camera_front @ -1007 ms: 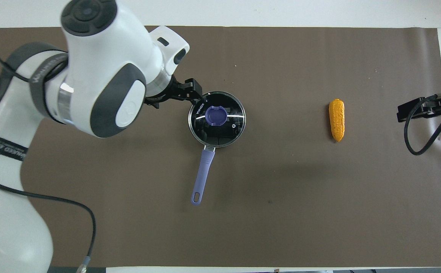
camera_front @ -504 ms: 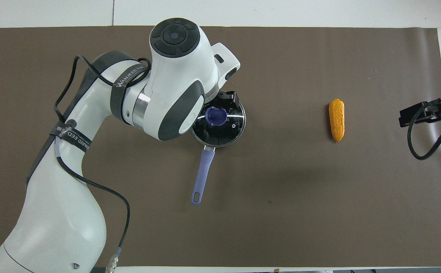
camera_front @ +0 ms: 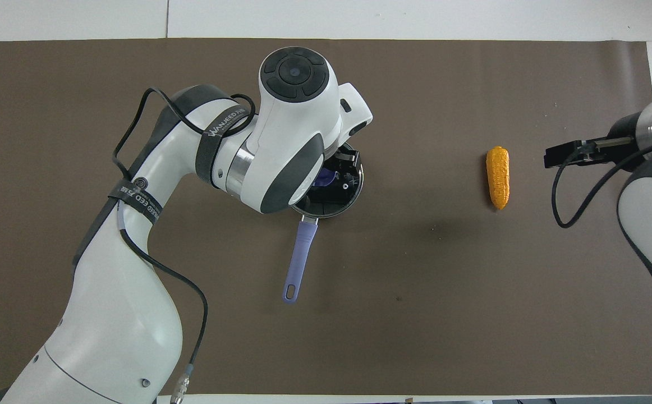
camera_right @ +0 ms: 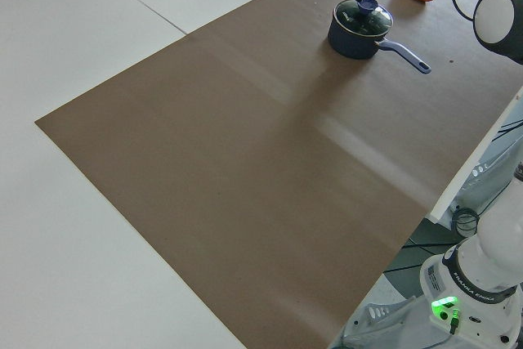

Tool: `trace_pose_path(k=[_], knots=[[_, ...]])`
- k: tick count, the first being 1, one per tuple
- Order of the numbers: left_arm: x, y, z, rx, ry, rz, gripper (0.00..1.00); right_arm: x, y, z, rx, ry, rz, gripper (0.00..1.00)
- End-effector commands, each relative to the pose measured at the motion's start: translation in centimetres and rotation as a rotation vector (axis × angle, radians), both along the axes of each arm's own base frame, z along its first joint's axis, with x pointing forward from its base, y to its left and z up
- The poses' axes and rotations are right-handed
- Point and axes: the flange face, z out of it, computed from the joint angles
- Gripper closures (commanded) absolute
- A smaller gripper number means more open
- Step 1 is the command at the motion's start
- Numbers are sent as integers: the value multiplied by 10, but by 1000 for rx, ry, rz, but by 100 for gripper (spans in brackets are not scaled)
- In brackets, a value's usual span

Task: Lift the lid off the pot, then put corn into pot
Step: 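Grasp the lid knob with the left gripper while the right gripper reaches the corn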

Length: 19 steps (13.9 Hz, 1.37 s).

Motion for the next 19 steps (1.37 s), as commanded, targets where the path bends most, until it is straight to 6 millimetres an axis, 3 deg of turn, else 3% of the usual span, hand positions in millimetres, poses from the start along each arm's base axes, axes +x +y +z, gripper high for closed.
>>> trace_pose_path(k=[1, 3, 5, 10, 11, 13, 14, 19], knots=[[4, -2, -7, 15, -34, -23, 0, 1, 17, -92, 10, -61, 37, 0], [6, -1, -12, 30, -44, -27, 0, 3, 12, -152, 3, -73, 21, 0], [7, 0, -13, 33, -48, -27, 0, 9, 12, -194, -2, -29, 18, 0], [8, 1, -19, 41, -60, -29, 0, 12, 7, -229, -9, 22, 13, 0], [8, 1, -21, 42, -60, -29, 0, 13, 6, -230, -8, 23, 10, 6], [7, -1, -25, 46, -60, -34, 0, 20, 4, -219, -9, 55, 14, 81], [7, -1, -26, 47, -59, -34, 0, 23, 6, -213, -18, 83, 33, 100], [7, 1, -27, 47, -49, -31, 4, 35, 21, -180, -58, 151, 86, 100]])
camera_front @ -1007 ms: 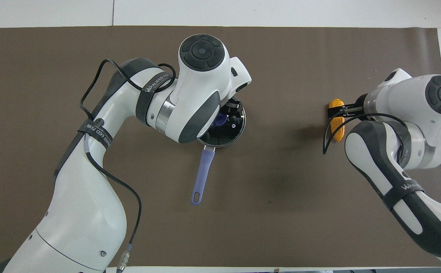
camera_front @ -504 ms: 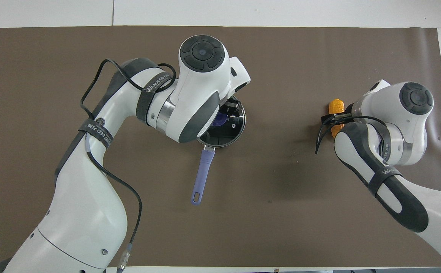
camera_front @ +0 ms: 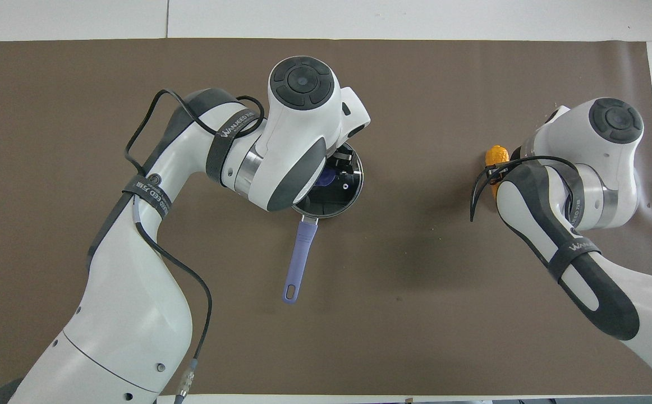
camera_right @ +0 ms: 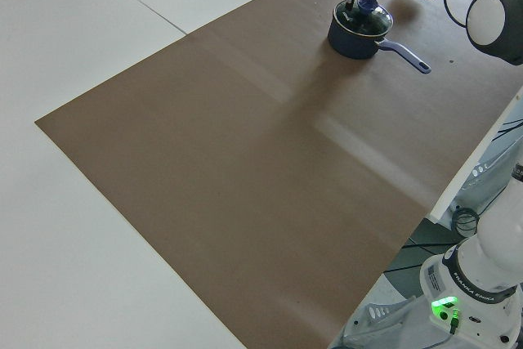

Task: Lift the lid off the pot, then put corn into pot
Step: 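Grasp the lid knob with the left gripper while the right gripper reaches the corn, then lift the yellow corn with the right gripper toward the pot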

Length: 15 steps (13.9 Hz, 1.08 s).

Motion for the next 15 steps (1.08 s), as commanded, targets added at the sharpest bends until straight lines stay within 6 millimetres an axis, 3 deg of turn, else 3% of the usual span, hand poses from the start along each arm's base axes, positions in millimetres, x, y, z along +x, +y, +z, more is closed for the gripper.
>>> trace_pose_path(k=[1, 3, 4, 6, 7, 9, 12, 15], knots=[[0, 1, -1, 14, -17, -15, 4, 15, 2, 20, -8, 46, 32, 100], [-2, 0, -2, 18, -8, -17, 4, 19, 7, 42, -2, 88, 32, 100], [-2, 0, -2, 16, -9, -16, 6, 20, 23, 60, 0, 91, 50, 100], [-3, -1, -2, 18, -4, -18, 19, 21, 28, 89, 4, 94, -3, 100], [-4, -1, -2, 17, -2, -18, 32, 22, 32, 98, 14, 92, -61, 100], [-3, -1, -1, 16, -1, -16, 49, 22, 42, 103, 15, 87, -62, 100], [-4, 0, -1, 18, 2, -17, 57, 20, 50, 110, 18, 87, -50, 100], [-3, 1, -1, 19, 5, -15, 60, 16, 92, 125, 32, 86, -23, 100]])
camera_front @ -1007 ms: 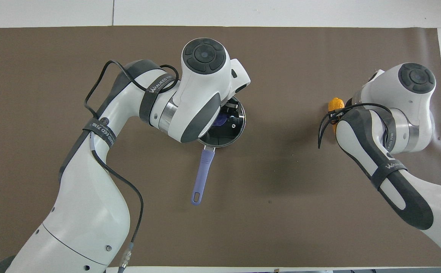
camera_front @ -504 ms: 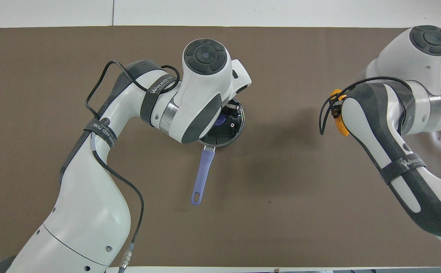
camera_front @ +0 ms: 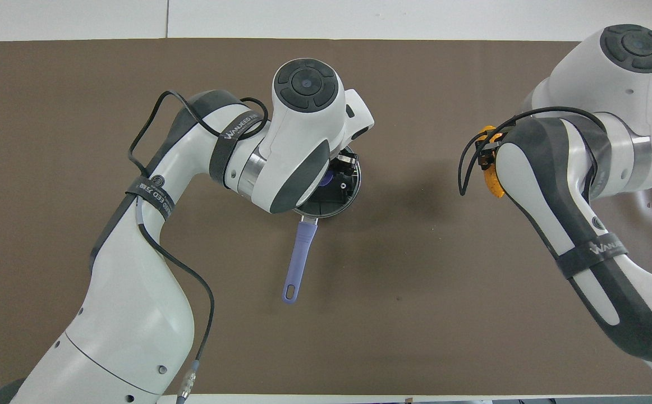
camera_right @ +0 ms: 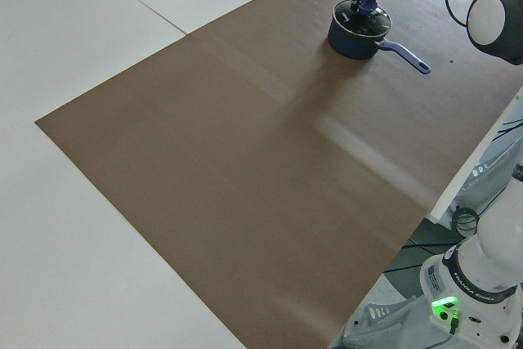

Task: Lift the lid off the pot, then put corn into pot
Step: 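Lift the yellow corn with the right gripper toward the pot, then lift the lid off with the left gripper while the right gripper nears the pot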

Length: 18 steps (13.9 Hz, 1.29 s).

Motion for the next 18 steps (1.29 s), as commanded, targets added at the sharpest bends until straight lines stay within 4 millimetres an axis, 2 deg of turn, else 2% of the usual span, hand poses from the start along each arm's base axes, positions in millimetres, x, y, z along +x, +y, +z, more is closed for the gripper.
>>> trace_pose_path(k=[1, 3, 4, 6, 7, 9, 11, 13, 15, 16, 17, 18], knots=[[1, 6, -2, 24, 3, -6, 61, -3, 40, 25, 17, 2, -32, 100], [2, 11, 0, 29, 20, 2, 72, -4, 74, 40, 23, -36, -50, 100], [3, 13, 1, 26, 25, 7, 76, -2, 82, 34, 27, -52, -42, 100], [4, 17, 6, 28, 39, 15, 78, 1, 85, 31, 37, -81, -46, 100], [3, 19, 10, 20, 52, 21, 79, -2, 98, 34, 40, -84, -28, 100], [11, 35, 26, -2, 85, 58, 85, -7, 107, 29, 37, -75, -31, 100], [7, 38, 44, -9, 80, 57, 87, -10, 110, 27, 34, -69, -26, 100], [5, 38, 53, -28, 81, 62, 87, -15, 128, 28, 37, -72, -16, 100], [4, 40, 53, -21, 91, 61, 88, -27, 174, 27, 47, -100, -63, 100], [5, 48, 54, -5, 107, 70, 89, -33, 194, 24, 48, -106, -69, 100], [10, 65, 65, -1, 110, 91, 90, -43, 221, 18, 48, -105, -73, 100], [16, 82, 74, 4, 115, 113, 90, -48, 236, 11, 55, -111, -79, 100]])
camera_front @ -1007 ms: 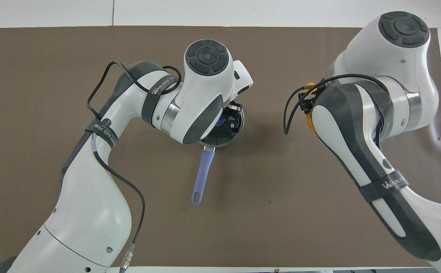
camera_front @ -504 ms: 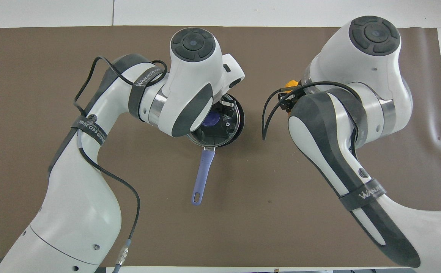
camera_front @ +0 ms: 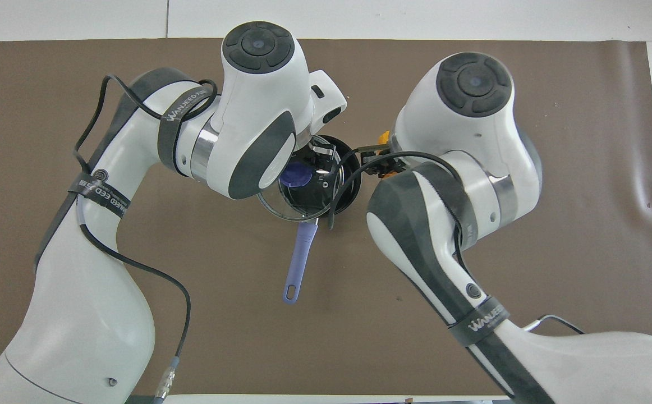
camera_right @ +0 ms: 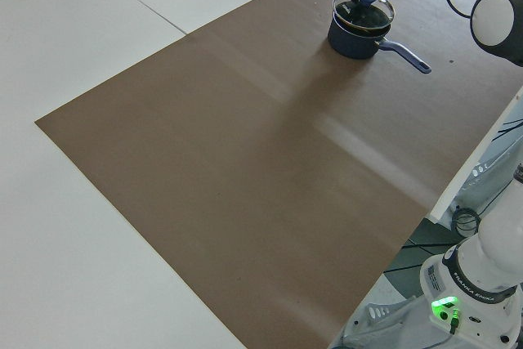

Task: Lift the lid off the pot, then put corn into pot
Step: 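Lift the lid off with the left gripper while the right gripper nears the pot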

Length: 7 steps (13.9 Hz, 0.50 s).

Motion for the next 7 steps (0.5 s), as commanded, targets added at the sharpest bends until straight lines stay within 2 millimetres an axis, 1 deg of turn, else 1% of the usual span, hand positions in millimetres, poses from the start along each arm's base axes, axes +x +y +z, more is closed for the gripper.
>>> trace_pose_path(k=[1, 2, 4, 6, 7], knots=[[13, 62, 44, 1, 17, 73, 90, -7, 27, -18, 7, 6, -30, 100], [23, 93, 57, -1, 3, 110, 90, -7, 24, -19, 1, 17, -32, 100], [40, 145, 60, 2, 10, 161, 90, -10, 28, -18, 1, 17, -23, 100], [57, 212, 48, 24, 28, 183, 91, -10, 31, -23, 5, 10, -22, 100], [65, 257, 43, 17, 27, 176, 91, -10, 40, -26, 10, 5, -16, 100]])
